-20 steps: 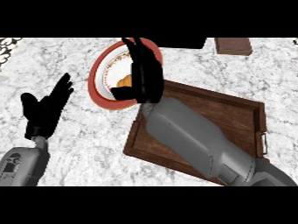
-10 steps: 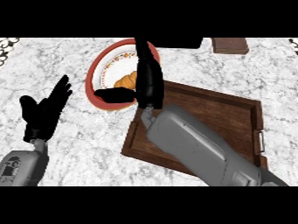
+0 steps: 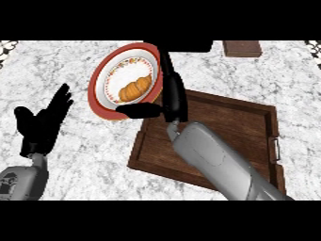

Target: Pick the croissant from the tray and place it in the plate

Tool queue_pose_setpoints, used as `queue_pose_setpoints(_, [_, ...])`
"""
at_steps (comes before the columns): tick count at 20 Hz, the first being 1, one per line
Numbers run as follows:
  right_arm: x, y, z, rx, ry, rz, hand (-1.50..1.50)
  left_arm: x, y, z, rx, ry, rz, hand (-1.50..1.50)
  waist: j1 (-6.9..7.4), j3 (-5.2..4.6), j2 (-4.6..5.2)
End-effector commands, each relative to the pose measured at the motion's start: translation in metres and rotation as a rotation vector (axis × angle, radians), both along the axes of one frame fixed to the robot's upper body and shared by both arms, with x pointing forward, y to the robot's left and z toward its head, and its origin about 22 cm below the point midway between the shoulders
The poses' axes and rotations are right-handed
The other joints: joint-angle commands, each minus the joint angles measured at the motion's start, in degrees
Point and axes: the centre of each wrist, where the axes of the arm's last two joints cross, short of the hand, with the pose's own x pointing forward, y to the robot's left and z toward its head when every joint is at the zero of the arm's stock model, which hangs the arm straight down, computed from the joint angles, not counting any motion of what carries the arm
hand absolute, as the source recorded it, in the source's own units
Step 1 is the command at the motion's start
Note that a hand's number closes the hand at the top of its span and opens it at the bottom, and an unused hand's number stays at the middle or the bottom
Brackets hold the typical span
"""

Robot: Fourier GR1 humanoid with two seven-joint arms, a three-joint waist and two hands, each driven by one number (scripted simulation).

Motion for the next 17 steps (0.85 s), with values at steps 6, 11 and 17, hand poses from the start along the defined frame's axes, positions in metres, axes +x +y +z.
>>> queue_pose_setpoints(6, [0.002, -0.028, -0.018, 0.002, 0.002, -0.026, -1.5, 0.005, -0.002, -0.001, 0.003, -0.005, 0.006, 0.0, -0.73, -0.02, -0.16])
queue_pose_setpoints(11, [0.012, -0.073, -0.022, -0.048, 0.013, -0.022, -1.5, 0.001, 0.012, 0.02, 0.02, -0.005, 0.011, 0.0, -0.75, -0.01, -0.24])
queue_pose_setpoints(17, [0.003, -0.096, -0.042, -0.093, 0.07, -0.048, -1.5, 0.004, 0.002, 0.006, 0.0, -0.004, 0.021, 0.0, -0.88, -0.01, -0.19])
